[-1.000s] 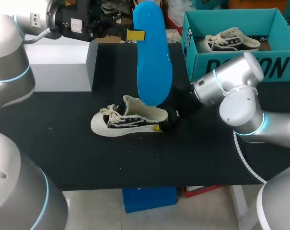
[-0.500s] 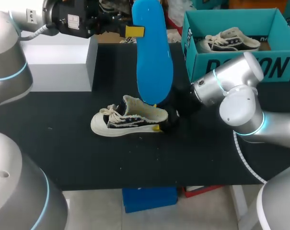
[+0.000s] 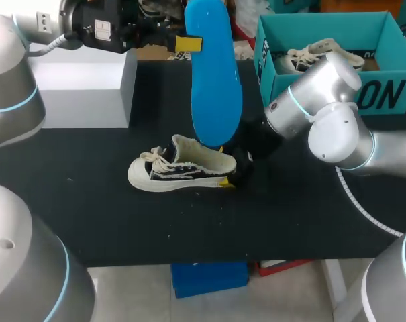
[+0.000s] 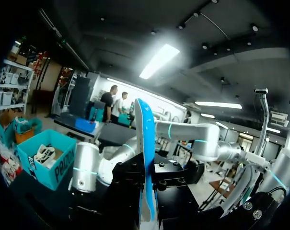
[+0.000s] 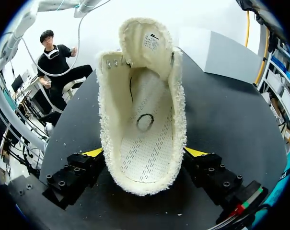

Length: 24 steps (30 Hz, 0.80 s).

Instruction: Take the shoe out of the shoebox, open the shoe tongue, remove and reinsert the insole, then place the shoe into the shoebox

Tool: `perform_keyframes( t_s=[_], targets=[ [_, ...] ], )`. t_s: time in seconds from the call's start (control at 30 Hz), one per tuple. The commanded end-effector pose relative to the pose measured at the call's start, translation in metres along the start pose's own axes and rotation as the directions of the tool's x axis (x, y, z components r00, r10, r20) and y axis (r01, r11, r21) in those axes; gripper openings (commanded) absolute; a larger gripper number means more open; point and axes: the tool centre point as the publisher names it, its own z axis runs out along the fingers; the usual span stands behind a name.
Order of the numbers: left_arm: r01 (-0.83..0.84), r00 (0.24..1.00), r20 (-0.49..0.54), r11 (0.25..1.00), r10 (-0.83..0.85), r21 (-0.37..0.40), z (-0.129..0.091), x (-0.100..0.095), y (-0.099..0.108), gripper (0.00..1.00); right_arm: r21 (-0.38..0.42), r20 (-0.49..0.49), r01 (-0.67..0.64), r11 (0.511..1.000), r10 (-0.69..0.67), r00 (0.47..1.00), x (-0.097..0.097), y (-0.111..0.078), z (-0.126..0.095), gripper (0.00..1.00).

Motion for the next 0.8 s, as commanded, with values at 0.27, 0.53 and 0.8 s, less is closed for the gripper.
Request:
perform_keyframes(
  t_s=[0.27, 0.53, 0.8],
  targets=[
    [-0.001, 1.0, 0.002, 1.0, 0.001, 0.001, 0.001, 0.0, 0.001, 0.0, 0.356, 0.019, -0.075, 0.932, 0.073, 0.997, 0.012, 0.015, -0.037, 1.0],
    [-0.001, 1.0, 0.002, 1.0, 0.001, 0.001, 0.001, 0.0, 0.001, 0.0, 0.465, 0.072, -0.084, 0.881, 0.057, 0.996, 0.018, 0.029, -0.042, 1.0],
    [-0.001, 1.0, 0.002, 1.0, 0.001, 0.001, 0.001, 0.0, 0.001, 0.0, 0.566, 0.069, -0.061, 0.822, 0.027, 0.997, 0.022, 0.044, -0.039, 1.0]
  ],
)
